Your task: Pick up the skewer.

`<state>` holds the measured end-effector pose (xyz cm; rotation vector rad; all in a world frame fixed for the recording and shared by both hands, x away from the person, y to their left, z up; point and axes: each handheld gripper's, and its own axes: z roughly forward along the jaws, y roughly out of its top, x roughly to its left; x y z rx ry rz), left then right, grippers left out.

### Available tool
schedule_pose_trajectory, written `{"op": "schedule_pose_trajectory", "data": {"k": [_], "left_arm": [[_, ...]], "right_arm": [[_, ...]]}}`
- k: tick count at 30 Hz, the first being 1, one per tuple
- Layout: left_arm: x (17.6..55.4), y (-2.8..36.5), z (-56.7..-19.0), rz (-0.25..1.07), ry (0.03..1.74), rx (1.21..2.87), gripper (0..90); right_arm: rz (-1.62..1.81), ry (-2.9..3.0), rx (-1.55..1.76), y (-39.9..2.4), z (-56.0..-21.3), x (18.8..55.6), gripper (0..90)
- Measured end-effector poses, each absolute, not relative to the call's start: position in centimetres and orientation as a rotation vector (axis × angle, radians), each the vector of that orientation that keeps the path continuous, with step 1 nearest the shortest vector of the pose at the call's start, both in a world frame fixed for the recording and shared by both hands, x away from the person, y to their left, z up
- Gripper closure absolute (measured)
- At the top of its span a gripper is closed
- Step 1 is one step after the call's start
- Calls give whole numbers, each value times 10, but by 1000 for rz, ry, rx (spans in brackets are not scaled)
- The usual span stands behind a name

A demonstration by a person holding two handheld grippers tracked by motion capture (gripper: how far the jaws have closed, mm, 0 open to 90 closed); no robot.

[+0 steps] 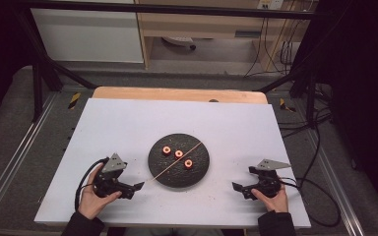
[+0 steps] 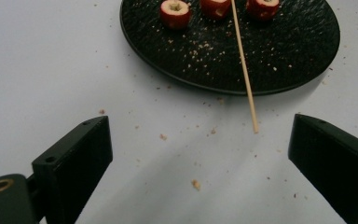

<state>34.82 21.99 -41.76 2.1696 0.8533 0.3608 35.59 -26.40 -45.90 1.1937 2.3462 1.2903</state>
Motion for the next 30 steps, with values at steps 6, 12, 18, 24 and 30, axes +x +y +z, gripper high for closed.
{"op": "schedule_pose_trajectory", "data": {"k": [6, 12, 18, 24, 30], "left_arm": [[354, 204, -409, 363, 841, 2201, 61], [362, 187, -403, 361, 837, 2222, 71], [372, 170, -405, 335, 847, 2247, 94], [379, 152, -406, 333, 852, 2282, 121], [391, 136, -409, 326, 869, 2328, 182]], "right_arm": [[1290, 2346, 1191, -265, -458, 356, 8], [1290, 2348, 1190, -265, -458, 356, 8], [1281, 2354, 1190, -264, -459, 356, 8], [1278, 2357, 1191, -264, -459, 356, 9], [1278, 2359, 1192, -264, -459, 356, 9]]}}
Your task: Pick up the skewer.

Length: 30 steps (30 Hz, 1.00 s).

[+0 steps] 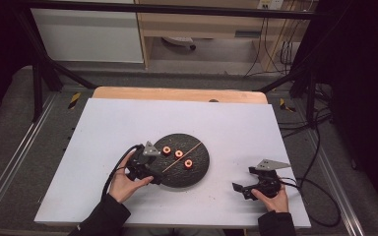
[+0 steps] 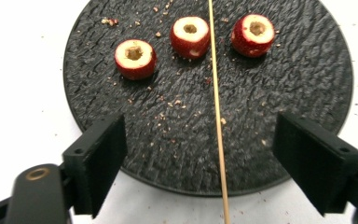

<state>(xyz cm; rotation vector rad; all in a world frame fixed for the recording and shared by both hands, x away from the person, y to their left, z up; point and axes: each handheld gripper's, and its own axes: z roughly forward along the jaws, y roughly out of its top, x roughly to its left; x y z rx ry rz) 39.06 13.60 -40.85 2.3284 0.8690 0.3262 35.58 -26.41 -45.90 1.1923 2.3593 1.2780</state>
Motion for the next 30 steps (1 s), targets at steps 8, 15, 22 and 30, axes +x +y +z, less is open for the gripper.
{"op": "schedule_pose_trajectory", "data": {"k": [8, 15, 22, 30], "left_arm": [[399, 130, -413, 300, 886, 2356, 328], [403, 123, -415, 281, 887, 2391, 475], [406, 116, -415, 225, 880, 2416, 564], [407, 110, -414, 226, 872, 2454, 706]], "right_arm": [[1277, 2361, 1190, -264, -459, 356, 9], [1277, 2363, 1191, -264, -459, 356, 9], [1280, 2364, 1189, -264, -459, 356, 9], [1279, 2366, 1193, -264, -459, 356, 9]]}}
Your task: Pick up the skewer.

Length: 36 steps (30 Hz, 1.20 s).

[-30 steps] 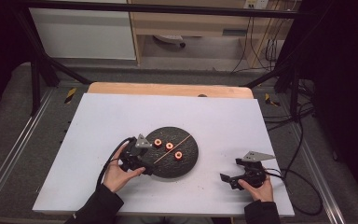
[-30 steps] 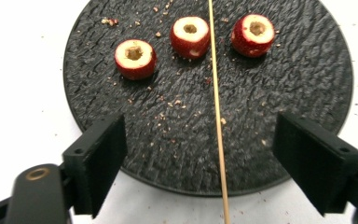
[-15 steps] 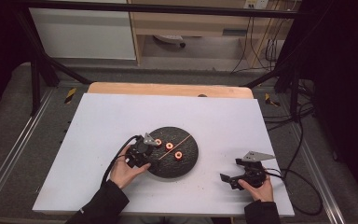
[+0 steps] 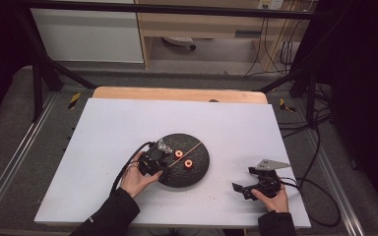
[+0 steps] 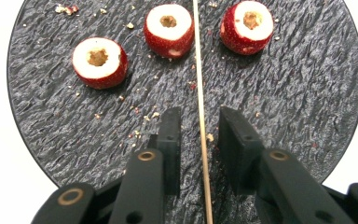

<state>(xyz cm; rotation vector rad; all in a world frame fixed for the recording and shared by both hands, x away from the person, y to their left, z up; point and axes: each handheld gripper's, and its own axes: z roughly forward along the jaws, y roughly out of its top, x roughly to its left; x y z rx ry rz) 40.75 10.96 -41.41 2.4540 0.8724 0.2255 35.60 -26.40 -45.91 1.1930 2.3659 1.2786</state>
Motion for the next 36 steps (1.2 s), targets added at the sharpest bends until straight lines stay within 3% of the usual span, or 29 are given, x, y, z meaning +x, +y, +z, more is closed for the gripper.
{"op": "schedule_pose_trajectory", "data": {"k": [20, 36], "left_arm": [[407, 99, -416, 254, 872, 2514, 872], [401, 107, -410, 277, 893, 2470, 876]], "right_arm": [[1279, 2368, 1191, -264, -459, 356, 9], [1275, 2369, 1191, -264, -459, 356, 9]]}}
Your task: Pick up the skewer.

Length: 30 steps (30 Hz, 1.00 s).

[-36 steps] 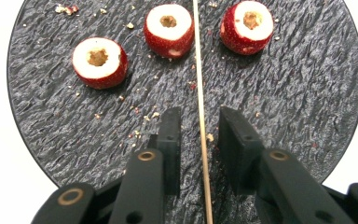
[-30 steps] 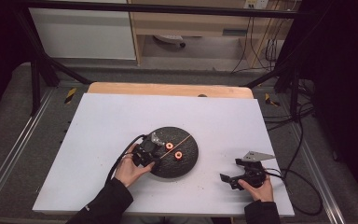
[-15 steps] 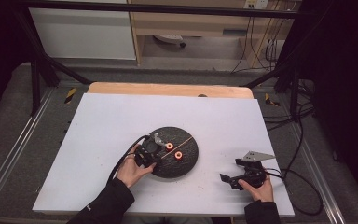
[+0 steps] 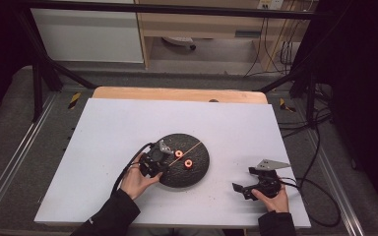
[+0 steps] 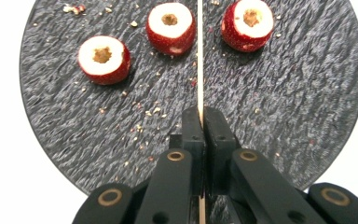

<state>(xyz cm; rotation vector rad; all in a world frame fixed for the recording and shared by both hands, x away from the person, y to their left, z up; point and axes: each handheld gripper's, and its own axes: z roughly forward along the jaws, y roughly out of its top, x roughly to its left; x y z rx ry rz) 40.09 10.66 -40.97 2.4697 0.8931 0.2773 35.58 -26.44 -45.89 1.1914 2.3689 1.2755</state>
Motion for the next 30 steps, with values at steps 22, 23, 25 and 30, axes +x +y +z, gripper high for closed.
{"op": "schedule_pose_trajectory", "data": {"k": [22, 23, 25, 30], "left_arm": [[370, 165, -401, 302, 939, 2236, 879], [368, 168, -401, 304, 940, 2221, 879], [364, 174, -401, 310, 942, 2202, 879], [353, 189, -403, 322, 939, 2139, 879]], "right_arm": [[1260, 2365, 1213, -263, -459, 356, 9], [1261, 2362, 1214, -263, -459, 356, 9], [1259, 2361, 1213, -264, -459, 356, 8], [1261, 2359, 1218, -263, -459, 356, 7]]}}
